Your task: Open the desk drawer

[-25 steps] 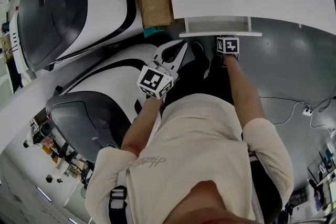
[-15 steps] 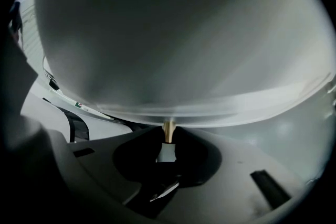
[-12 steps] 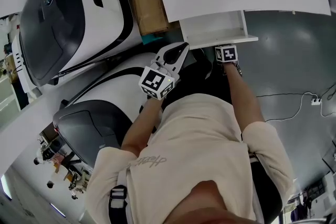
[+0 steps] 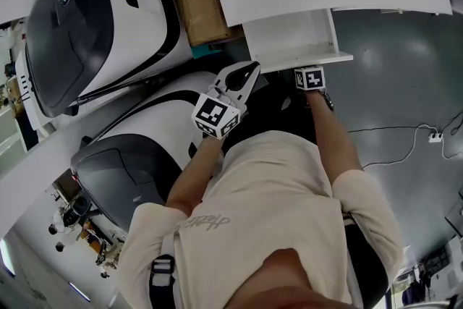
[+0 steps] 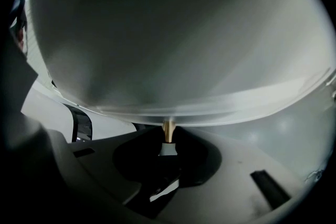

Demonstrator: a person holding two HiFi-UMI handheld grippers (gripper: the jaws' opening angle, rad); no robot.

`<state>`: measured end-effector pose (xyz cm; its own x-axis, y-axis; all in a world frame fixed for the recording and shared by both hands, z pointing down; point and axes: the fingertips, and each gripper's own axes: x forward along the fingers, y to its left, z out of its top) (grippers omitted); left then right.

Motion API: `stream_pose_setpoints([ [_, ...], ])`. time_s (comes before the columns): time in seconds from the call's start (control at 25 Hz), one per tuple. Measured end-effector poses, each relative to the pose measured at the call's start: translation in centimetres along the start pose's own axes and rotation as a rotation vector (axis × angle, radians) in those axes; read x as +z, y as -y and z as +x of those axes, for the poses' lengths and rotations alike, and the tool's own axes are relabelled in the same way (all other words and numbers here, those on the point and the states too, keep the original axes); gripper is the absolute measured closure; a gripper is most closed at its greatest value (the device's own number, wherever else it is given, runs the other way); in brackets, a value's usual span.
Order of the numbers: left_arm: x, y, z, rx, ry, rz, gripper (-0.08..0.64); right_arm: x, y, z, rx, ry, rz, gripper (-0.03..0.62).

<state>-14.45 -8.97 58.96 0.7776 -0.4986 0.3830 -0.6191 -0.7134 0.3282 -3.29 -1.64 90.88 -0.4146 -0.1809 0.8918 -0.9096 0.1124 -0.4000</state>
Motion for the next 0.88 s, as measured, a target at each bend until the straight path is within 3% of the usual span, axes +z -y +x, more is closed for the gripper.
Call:
stream_pose_setpoints([
  [0.64,-1.8,4.9,-0.5,0.098,0.013,-0.025,0.560,-5.1,-0.1,-1.0,0.041,0.001,-0.016,0.509],
  [0.88,-2.9,6.9,-1.1,0.144,0.020,-0.039,0.560,-5.0,-0.2,-1.1,0.058,0.010,-0.027,0.508],
])
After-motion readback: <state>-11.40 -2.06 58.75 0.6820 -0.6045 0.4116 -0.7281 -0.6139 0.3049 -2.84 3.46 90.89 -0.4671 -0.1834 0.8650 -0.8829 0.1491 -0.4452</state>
